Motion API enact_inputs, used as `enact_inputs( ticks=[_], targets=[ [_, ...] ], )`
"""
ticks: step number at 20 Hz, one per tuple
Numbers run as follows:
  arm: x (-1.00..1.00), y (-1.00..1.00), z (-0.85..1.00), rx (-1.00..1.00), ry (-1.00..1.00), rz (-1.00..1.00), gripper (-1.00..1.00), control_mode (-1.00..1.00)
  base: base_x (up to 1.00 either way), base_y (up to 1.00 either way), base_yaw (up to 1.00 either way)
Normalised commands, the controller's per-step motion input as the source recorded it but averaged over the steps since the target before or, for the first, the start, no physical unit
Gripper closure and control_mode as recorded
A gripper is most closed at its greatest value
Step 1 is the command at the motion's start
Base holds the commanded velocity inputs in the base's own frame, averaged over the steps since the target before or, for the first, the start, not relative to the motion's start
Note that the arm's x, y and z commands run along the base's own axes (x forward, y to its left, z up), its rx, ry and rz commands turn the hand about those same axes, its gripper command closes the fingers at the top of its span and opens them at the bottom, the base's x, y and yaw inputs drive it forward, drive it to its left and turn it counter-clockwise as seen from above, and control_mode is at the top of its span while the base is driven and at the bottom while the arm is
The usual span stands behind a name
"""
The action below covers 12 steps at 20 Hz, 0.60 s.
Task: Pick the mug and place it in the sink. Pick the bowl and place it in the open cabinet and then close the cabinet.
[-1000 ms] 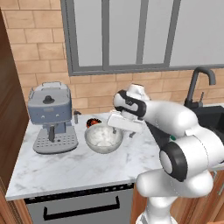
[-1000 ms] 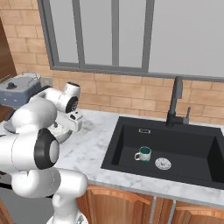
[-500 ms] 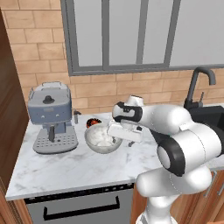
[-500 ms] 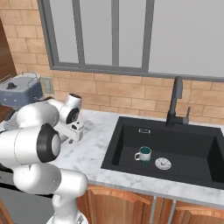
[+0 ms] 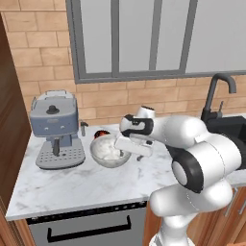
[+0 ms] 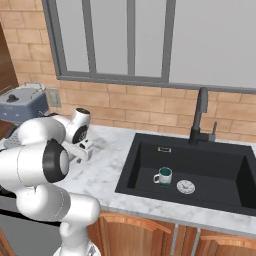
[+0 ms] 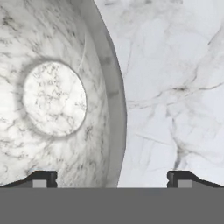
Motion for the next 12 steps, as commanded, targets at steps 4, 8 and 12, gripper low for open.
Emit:
enact_inputs(
  ticks=[4,8,12],
  targets=[
    [0.10,0.33,-0.23,0.00,-0.03,0.00,1.00,-1.00,0.00,0.00,0.00],
    [0.00,0.05,-0.15,0.00,-0.05,0.00,1.00,-1.00,0.00,0.00,0.00],
    [0.00,0.00,-0.04,0.00,-0.01,0.00,1.00,-1.00,0.00,0.00,0.00]
  ],
)
